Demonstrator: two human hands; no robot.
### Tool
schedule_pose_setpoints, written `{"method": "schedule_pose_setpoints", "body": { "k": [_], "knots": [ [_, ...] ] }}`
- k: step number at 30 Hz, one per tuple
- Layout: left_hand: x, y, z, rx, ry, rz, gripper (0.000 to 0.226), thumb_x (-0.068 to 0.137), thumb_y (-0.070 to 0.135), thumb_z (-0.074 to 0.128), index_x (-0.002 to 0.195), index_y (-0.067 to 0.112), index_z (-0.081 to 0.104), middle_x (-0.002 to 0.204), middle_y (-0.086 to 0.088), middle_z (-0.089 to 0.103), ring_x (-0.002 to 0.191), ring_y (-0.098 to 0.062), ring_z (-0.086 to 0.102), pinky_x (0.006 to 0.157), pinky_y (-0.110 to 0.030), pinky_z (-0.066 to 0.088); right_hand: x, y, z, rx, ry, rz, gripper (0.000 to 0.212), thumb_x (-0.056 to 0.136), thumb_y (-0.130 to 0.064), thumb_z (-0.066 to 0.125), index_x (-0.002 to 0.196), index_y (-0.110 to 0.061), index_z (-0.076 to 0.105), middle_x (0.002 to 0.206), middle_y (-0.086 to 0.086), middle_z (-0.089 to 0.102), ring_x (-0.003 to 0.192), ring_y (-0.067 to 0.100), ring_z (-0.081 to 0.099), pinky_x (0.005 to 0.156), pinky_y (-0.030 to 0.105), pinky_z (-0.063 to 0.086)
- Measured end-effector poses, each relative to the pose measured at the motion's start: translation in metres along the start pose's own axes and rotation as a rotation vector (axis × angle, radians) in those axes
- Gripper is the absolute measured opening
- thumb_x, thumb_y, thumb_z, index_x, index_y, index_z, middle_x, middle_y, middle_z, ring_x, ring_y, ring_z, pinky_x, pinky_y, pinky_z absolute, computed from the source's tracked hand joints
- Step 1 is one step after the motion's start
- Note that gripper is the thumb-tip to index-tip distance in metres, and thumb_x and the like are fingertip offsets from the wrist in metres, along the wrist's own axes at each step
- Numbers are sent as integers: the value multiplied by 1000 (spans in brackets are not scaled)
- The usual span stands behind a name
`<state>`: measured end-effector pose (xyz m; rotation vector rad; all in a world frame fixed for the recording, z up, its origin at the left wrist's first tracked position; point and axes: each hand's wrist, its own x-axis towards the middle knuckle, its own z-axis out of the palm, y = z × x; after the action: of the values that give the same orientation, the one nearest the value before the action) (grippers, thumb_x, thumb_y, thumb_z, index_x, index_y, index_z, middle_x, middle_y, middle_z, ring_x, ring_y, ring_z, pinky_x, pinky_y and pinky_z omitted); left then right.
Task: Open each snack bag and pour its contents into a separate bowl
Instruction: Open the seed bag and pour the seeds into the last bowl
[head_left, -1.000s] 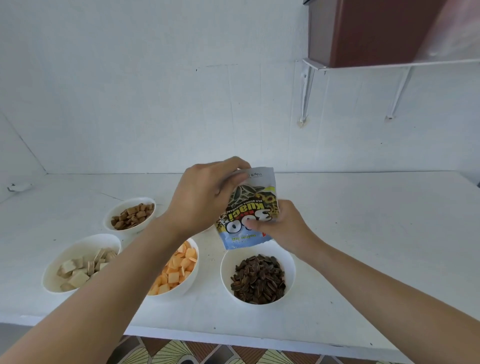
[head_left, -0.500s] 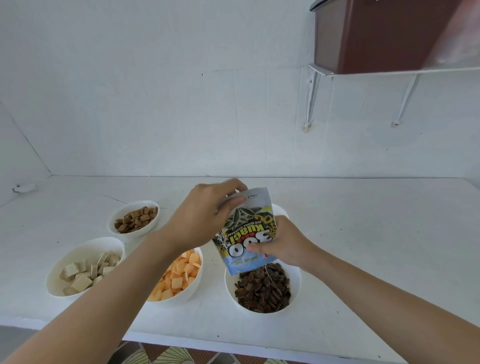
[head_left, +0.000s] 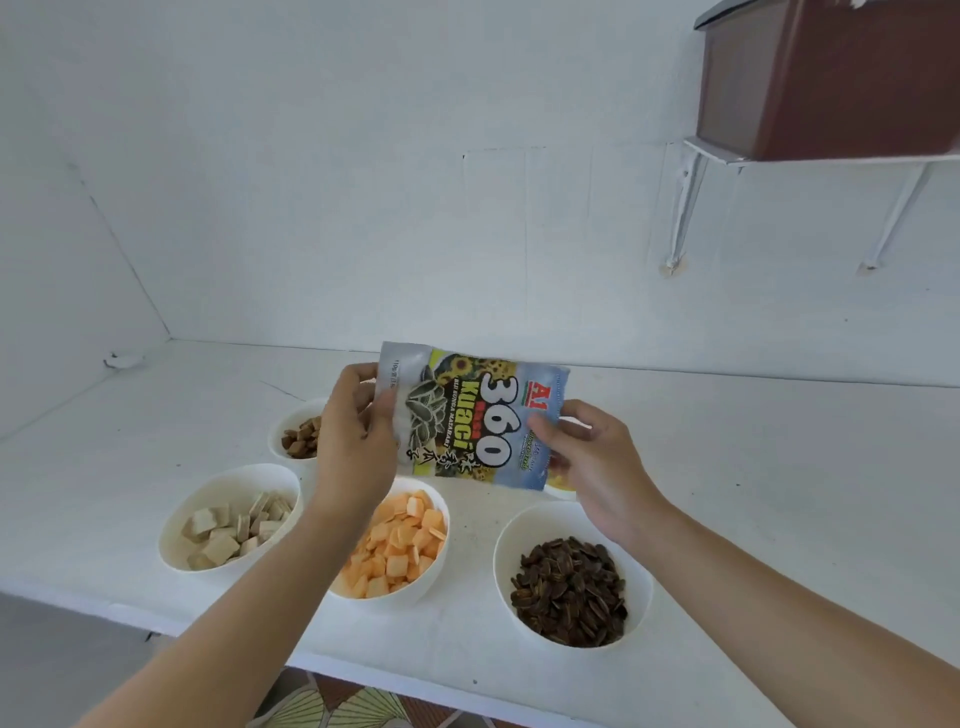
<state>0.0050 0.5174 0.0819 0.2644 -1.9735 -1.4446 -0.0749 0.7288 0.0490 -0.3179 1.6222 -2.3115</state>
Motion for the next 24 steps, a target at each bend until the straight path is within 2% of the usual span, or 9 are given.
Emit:
{"method": "schedule_pose_setpoints", "body": {
  "k": [4, 7, 12, 14, 16, 18, 21, 22, 24],
  "knots": [
    [-15, -13, -11, -226, 172, -180, 27, 105, 5, 47, 124, 24, 50, 104, -9, 74, 98, -34, 72, 77, -52, 61, 6, -3, 30, -37, -55, 1, 24, 90, -13, 70, 113, -5, 67, 104, 16, 75, 95, 29, 73, 75, 35, 57],
    [-22, -20, -16, -354, 208, -240, 49, 101, -7, 47, 133, 30, 43, 116, -9, 71, 106, -30, 71, 84, -49, 61, 12, -1, 48, 0, -63, 47, 23, 91, -17, 70, 112, -6, 69, 104, 17, 75, 91, 28, 73, 72, 31, 57],
    [-23, -40, -38, -261, 23, -279, 96, 76, -26, 64, 136, 45, 38, 127, -13, 61, 111, -31, 67, 70, -33, 62, 23, 1, 75, -142, -55, -51, 10, 95, -20, 66, 95, -14, 75, 87, 8, 73, 78, 17, 67, 65, 27, 54],
    [-23, -42, -49, -43, -7, -218, 95, 71, -18, 76, 132, 45, 40, 124, -6, 60, 111, -27, 64, 72, -33, 61, 28, 0, 88, -254, -93, -142, 11, 96, -21, 65, 91, -17, 74, 80, 4, 72, 71, 15, 64, 62, 33, 52],
    [-23, -39, -62, 240, 3, -188, 88, 68, 2, 89, 131, 44, 44, 125, -2, 49, 114, -20, 52, 82, -24, 51, 35, -1, 103, -375, -139, -234, 11, 96, -26, 64, 91, -24, 73, 82, 12, 72, 71, 27, 61, 65, 48, 53],
    [-21, -36, -80, 410, 56, -221, 67, 73, 27, 89, 128, 38, 54, 129, 3, 36, 119, -14, 42, 92, -21, 40, 41, -4, 121, -485, -181, -309, 10, 97, -29, 63, 93, -24, 71, 81, 13, 71, 68, 28, 62, 64, 48, 52],
    [-16, -27, -110, 477, 82, -238, 44, 76, 67, 71, 110, 41, 63, 122, 17, 47, 116, -5, 53, 101, -44, 48, 45, -3, 150, -588, -267, -382, 11, 97, -24, 63, 94, -15, 68, 79, 11, 71, 59, 19, 62, 58, 38, 47],
    [-15, -22, -119, 462, 96, -216, 38, 80, 68, 67, 108, 42, 62, 118, 21, 51, 111, 0, 56, 97, -48, 52, 44, -1, 160, -612, -308, -398, 11, 97, -23, 62, 92, -14, 67, 79, 12, 71, 60, 19, 62, 58, 38, 47],
    [-15, -9, -135, 454, 152, -142, 22, 91, 53, 65, 109, 40, 59, 116, 20, 57, 108, -1, 59, 85, -37, 55, 41, 4, 180, -634, -408, -426, 15, 99, -23, 59, 91, -12, 65, 77, 9, 71, 68, 22, 66, 56, 39, 49]
  ]
}}
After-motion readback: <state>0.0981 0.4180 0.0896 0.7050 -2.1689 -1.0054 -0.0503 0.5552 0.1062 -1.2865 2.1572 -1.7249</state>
